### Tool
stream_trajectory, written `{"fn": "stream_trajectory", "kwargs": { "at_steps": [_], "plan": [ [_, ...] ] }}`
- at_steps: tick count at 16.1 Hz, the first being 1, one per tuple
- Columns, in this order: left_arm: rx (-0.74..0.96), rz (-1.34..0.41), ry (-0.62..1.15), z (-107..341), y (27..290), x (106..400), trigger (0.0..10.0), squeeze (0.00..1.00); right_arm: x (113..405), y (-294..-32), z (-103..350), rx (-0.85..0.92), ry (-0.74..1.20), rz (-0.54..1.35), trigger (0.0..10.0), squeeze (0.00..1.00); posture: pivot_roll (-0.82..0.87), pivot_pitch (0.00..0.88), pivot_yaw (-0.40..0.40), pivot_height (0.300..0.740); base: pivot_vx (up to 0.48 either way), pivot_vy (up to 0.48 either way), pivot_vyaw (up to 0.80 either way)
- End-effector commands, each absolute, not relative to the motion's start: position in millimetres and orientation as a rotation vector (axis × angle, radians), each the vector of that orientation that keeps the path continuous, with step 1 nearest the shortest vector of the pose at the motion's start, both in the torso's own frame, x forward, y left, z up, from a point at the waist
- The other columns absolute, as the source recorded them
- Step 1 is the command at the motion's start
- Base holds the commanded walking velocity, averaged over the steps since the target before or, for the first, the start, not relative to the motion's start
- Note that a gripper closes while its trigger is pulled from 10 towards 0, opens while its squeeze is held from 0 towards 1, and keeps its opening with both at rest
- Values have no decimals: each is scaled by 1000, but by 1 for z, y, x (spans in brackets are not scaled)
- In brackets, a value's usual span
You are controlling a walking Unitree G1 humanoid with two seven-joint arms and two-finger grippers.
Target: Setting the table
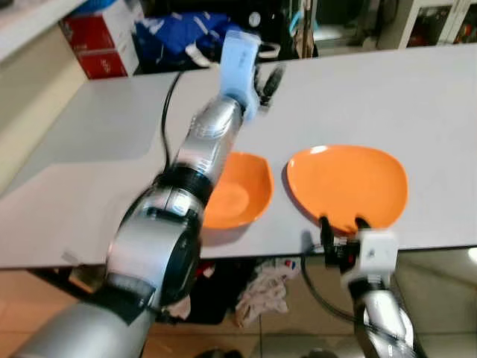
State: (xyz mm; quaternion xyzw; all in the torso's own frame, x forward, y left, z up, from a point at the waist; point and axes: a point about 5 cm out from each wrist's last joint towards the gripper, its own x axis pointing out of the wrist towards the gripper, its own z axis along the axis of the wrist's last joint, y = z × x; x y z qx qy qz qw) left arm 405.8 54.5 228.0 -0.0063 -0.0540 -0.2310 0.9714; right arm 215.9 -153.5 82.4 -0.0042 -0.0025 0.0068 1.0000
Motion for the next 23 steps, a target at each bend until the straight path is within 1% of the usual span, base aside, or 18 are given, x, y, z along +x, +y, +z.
{"fn": "stream_trajectory", "kwargs": {
  "at_steps": [1,2,4,5,6,7,8,9,10,12,13,16,17,19,21,23],
  "plan": [
    [21,-458,-157,238,67,407,10000,0,219,-156,83,7,-12,7,10000,0,-110,0,113,740,0,0,0],
    [33,-448,-154,236,76,407,10000,0,220,-156,83,5,-13,8,10000,0,-99,0,110,740,0,0,0],
    [104,-422,-177,233,111,399,10000,0,224,-158,80,1,-11,16,10000,0,-72,0,101,740,0,0,0],
    [141,-399,-203,235,122,395,10000,0,226,-158,80,0,-11,18,10000,0,-62,0,98,740,0,0,0],
    [172,-371,-220,236,139,388,10000,0,228,-159,79,1,-12,22,10000,0,-47,0,92,740,0,0,0],
    [173,-342,-220,235,149,385,10000,0,229,-159,79,2,-11,23,10000,0,-39,0,90,740,0,0,0],
    [190,-284,-185,224,169,379,10000,0,231,-159,78,5,-9,30,10000,0,-23,0,81,740,0,0,0],
    [213,-249,-129,207,182,372,10000,0,234,-158,77,9,-9,37,10000,0,-16,0,71,740,0,0,0],
    [198,-219,-104,197,187,368,10000,0,237,-158,78,13,-12,40,10000,0,-15,0,69,740,0,0,0],
    [155,-209,-96,188,185,360,10000,0,239,-159,79,23,-20,39,10000,0,-18,0,71,740,0,0,0],
    [107,-208,-119,182,178,344,10000,0,241,-160,82,30,-30,34,10000,0,-17,0,76,740,0,0,0],
    [62,-226,-124,176,170,319,10000,0,241,-163,81,33,-30,24,10000,0,-17,0,76,740,0,0,0],
    [63,-262,-97,166,161,304,10000,0,241,-165,79,33,-27,21,10000,0,-14,0,71,740,0,0,0],
    [76,-272,-69,157,157,301,10000,0,242,-165,79,34,-26,22,10000,0,-16,0,70,740,0,0,0],
    [91,-198,-49,151,164,308,10000,0,243,-165,79,33,-29,20,10000,0,-25,0,78,740,0,0,0],
    [96,-178,11,131,163,301,10000,0,241,-164,81,40,-38,8,10000,0,-33,0,84,740,0,0,0]
  ]
}}
